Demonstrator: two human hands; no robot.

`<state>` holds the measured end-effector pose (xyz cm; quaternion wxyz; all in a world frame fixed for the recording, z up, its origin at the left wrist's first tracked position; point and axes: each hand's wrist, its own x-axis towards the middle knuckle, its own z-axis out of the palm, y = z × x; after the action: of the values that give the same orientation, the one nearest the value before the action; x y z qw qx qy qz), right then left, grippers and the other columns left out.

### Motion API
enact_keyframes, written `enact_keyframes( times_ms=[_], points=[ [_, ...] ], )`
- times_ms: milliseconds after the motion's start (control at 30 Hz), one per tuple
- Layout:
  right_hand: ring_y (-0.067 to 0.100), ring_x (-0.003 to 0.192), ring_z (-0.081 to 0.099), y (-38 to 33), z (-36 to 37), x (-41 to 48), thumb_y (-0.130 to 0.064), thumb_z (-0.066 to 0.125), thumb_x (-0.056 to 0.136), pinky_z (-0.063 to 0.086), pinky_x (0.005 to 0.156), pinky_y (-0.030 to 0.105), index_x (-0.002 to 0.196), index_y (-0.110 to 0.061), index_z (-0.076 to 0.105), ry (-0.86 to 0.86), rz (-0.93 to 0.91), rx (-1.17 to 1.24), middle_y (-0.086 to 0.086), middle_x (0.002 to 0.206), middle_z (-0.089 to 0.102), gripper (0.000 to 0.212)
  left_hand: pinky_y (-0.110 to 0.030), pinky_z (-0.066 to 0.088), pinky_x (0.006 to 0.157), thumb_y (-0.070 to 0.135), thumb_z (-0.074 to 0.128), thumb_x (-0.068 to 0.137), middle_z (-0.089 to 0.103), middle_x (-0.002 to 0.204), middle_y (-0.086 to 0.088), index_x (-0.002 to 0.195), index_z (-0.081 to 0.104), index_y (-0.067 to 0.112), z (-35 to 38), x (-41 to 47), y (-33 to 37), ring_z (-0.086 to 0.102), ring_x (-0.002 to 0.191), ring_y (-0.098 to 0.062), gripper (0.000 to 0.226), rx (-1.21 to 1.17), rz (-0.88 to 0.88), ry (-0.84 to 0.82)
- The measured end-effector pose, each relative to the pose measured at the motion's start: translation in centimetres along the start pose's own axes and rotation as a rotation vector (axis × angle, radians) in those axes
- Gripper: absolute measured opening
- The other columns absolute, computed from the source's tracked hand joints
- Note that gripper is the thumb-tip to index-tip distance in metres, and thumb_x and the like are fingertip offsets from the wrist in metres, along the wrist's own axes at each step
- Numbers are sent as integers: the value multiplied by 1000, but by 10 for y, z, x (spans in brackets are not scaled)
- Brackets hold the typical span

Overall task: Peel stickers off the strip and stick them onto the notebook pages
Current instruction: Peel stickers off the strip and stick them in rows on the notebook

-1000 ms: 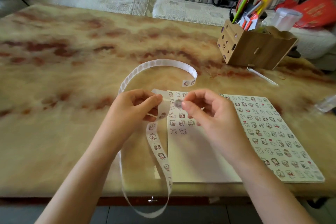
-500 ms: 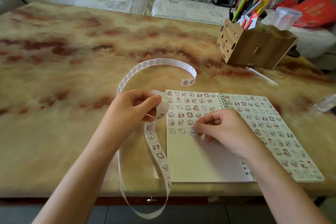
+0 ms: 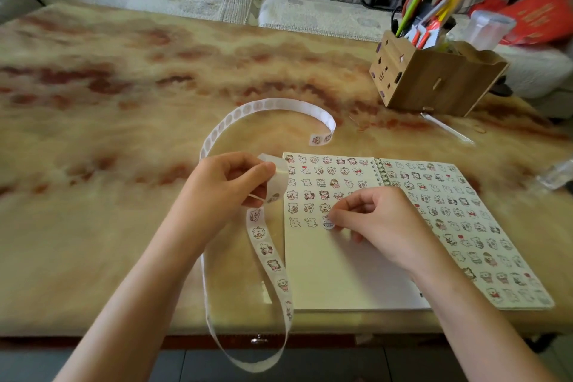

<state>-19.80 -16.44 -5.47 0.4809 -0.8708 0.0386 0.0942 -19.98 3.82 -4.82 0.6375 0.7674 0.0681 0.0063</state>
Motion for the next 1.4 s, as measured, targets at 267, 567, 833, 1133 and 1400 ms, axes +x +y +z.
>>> enact_keyframes(
  times_ms=[267,567,833,1133,1400],
  points=[
    [0,45,51,6,7,3,-14,73,75,40,54,22,69,-15,72,60,-38,-74,0,64,72,6,-24,57,70,19,65,87,73,82,-16,81,72,8,0,0,0,67,68,-15,15,2,-5,7],
    [7,59,51,11,3,6,-35,82,71,37,59,29,79,-25,63,102,-85,-236,-9,61,55,22,-19,57,66,20,65,87,73,80,-12,80,72,9,0,0,1,67,66,-11,15,6,-2,12],
    [9,65,52,12,-2,9,-33,71,83,39,62,30,83,-26,59,36,-75,-329,-10,65,55,14,-19,57,65,20,64,87,73,79,-12,79,72,10,0,2,-1,67,66,-11,14,8,-2,12],
    [4,63,49,9,0,5,-47,72,78,33,58,27,87,-26,57,27,-78,-384,-12,68,53,27,-16,55,59,19,61,89,72,68,-1,82,70,9,3,2,0,66,61,-7,15,-21,54,8],
    [3,55,52,10,-3,9,-29,60,92,40,57,25,86,-26,60,36,-108,-241,-6,67,63,6,-16,51,51,17,59,90,71,65,0,87,68,4,2,-1,5,64,58,-6,16,-95,134,15]
  ],
)
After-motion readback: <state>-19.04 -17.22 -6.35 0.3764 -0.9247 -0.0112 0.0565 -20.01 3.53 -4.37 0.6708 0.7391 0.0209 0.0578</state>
